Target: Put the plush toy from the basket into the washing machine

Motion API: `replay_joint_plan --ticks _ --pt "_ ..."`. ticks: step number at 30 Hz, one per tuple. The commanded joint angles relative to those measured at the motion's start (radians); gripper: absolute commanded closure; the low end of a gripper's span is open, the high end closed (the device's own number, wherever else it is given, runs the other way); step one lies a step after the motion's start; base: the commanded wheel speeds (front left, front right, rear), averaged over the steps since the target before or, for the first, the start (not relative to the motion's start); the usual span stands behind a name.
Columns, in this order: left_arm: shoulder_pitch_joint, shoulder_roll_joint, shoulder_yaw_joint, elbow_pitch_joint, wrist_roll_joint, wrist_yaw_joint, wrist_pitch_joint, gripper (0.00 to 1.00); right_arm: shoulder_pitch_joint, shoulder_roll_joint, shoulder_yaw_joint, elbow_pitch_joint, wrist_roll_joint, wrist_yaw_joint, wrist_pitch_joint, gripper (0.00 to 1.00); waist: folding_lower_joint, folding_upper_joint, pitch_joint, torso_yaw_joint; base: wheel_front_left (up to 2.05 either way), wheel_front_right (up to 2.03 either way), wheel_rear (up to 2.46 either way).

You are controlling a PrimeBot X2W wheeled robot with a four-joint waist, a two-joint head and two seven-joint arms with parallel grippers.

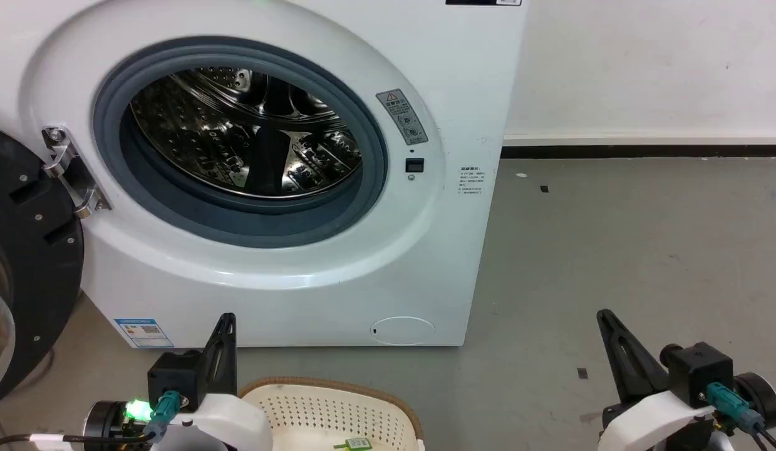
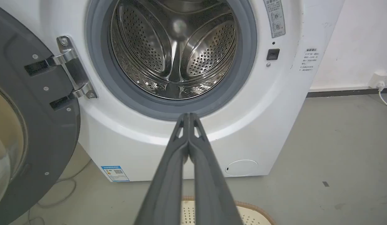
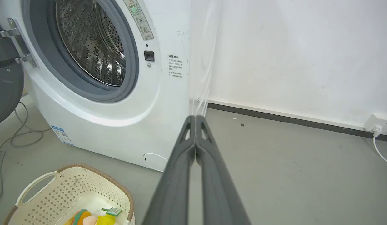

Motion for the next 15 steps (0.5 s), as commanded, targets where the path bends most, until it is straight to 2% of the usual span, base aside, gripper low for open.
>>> replay_joint_plan --ticks 1,6,7,15 --pt "-0.015 0.0 0.001 -0.005 0.002 0.002 0.0 1.0 -0.012 0.0 0.0 0.003 -0.008 -0.001 0.001 1.0 0.0 0.0 0.0 0.0 0.0 0.0 0.0" --pt "-0.015 0.0 0.001 -0.005 0.002 0.002 0.0 1.0 -0.012 0.0 0.0 0.003 -0.008 -0.001 0.001 1.0 0.0 0.0 0.0 0.0 0.0 0.0 0.0" --pt "0.0 0.0 0.0 0.0 0.0 0.0 0.0 0.0 0.0 0.0 0.0 0.0 0.001 0.0 0.0 0.0 0.0 0.0 0.0 0.0 0.0 0.0 0.0" --pt "0.002 0.0 -0.005 0.002 -0.004 0.003 -0.011 0.0 0.003 0.0 -0.003 -0.001 0.014 0.0 -0.011 0.0 0.0 0.0 0.003 0.0 0.0 0.0 0.0"
